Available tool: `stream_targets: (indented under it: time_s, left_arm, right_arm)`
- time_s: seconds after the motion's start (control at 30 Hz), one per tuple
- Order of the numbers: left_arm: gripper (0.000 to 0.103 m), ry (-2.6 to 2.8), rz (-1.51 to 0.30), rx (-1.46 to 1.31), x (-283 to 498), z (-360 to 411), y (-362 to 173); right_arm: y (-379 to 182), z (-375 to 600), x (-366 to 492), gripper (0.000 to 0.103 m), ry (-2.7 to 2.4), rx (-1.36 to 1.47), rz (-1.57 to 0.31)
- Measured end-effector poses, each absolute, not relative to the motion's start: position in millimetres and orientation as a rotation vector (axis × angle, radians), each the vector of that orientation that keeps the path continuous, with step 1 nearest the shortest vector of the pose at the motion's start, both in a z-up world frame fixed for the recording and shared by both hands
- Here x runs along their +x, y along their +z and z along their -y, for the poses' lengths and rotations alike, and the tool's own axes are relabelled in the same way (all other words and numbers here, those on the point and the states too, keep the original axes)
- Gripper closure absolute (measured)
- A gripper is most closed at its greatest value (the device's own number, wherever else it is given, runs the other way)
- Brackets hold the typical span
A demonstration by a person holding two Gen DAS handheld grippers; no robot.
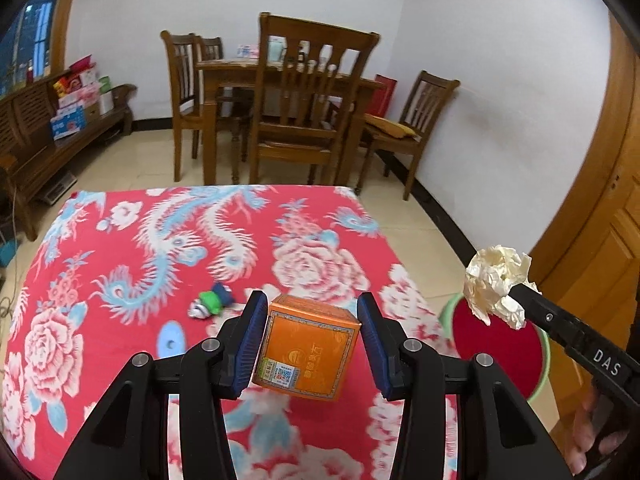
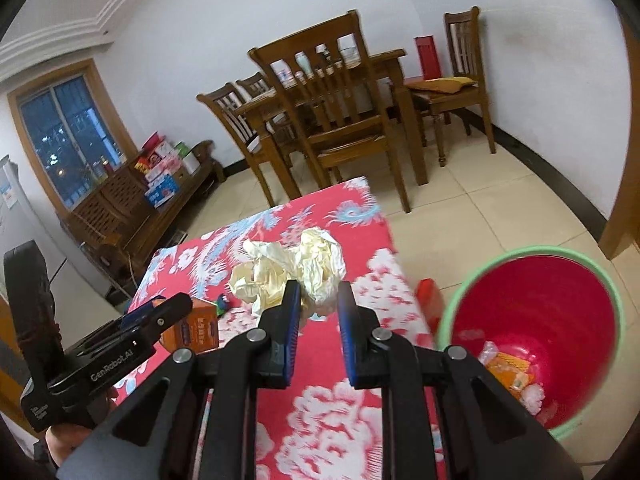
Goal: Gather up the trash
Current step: 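Carry the orange box and white paper over the bucket with both tools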
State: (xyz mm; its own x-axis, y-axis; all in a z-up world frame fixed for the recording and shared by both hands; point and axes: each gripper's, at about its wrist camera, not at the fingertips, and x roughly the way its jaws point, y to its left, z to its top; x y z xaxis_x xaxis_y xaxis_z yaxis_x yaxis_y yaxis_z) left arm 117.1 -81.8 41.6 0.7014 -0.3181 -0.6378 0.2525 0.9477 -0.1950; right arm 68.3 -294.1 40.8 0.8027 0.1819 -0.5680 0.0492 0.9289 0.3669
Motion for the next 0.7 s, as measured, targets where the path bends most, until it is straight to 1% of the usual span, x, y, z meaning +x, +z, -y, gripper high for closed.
stream_targets:
  time_s: [0.4,0.7]
  left_arm:
    - [0.056,-0.454,-0.726,-0.042,96,142,50]
    - [0.056,-0.539,-0.757,0.01,92,191,40]
  right_arm:
    - [22,365,34,0.082,-0.089,0.46,-0.653]
    - [-16,407,27,0.081,-0.199,0.551,-0.736]
